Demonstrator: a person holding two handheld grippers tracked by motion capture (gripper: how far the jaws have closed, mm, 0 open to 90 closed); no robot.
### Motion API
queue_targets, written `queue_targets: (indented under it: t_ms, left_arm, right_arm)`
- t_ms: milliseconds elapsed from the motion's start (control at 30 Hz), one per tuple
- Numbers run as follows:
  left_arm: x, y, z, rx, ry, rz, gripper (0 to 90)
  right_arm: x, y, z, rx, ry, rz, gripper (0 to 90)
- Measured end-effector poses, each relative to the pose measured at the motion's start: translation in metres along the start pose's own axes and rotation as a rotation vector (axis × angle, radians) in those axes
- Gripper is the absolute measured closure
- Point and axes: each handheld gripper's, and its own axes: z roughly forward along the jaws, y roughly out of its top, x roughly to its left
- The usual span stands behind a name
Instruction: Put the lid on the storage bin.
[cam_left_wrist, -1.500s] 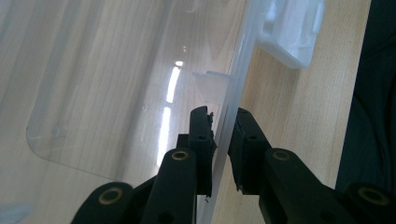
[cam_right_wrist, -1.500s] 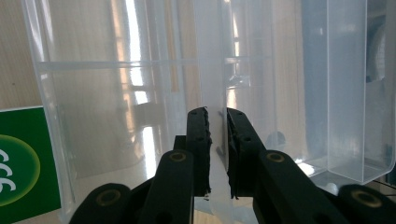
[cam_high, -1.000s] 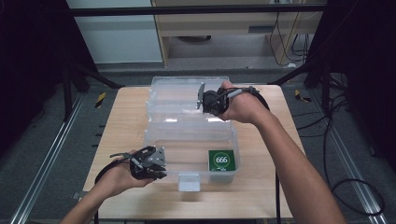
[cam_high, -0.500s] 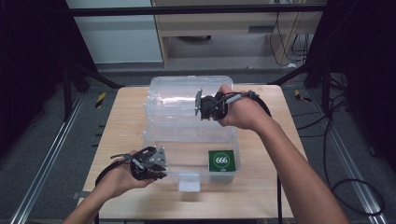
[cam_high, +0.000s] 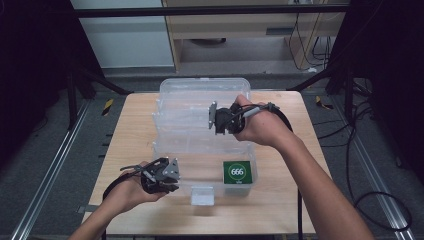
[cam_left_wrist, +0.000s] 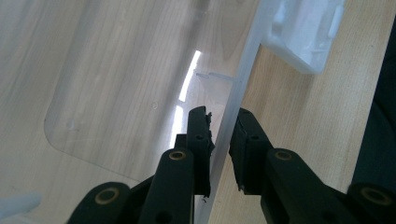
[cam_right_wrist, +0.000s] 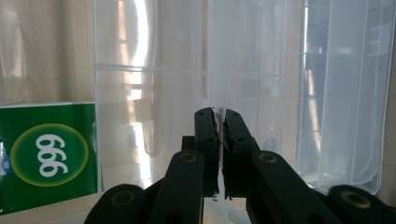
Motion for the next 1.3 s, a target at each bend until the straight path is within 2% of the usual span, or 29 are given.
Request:
queue_targets:
  t_ms: [233, 367, 567, 667, 967, 1133, 1300]
  left_arm:
    - [-0.001, 0.000, 0.000, 0.000, 0.009, -0.007, 77.6]
    - [0.000, 0.000, 0.001, -0.004, 0.012, -0.021, 77.3]
    - [0.002, 0.002, 0.002, -0.002, 0.022, -0.017, 77.3]
    - [0.002, 0.002, 0.002, -0.005, 0.023, -0.017, 77.3]
    - [0.000, 0.002, 0.003, -0.006, 0.034, -0.017, 76.7]
    - [-0.001, 0.001, 0.003, -0.009, 0.041, -0.021, 76.2]
    - [0.000, 0.002, 0.003, -0.007, 0.039, -0.026, 76.0]
  right_arm:
    - [0.008, 0.000, -0.005, -0.009, -0.009, -0.003, 86.0]
    - [0.005, -0.002, -0.003, -0.008, -0.004, 0.009, 85.7]
    - [-0.005, -0.004, 0.003, -0.020, -0.001, 0.028, 85.6]
    - [-0.005, -0.004, 0.002, -0.019, -0.001, 0.027, 85.8]
    - [0.010, -0.001, -0.006, -0.030, -0.025, -0.004, 86.0]
    - [0.016, -0.003, -0.010, -0.037, -0.029, -0.003, 86.0]
    - [0.024, -0.004, -0.011, -0.045, -0.056, -0.007, 85.6]
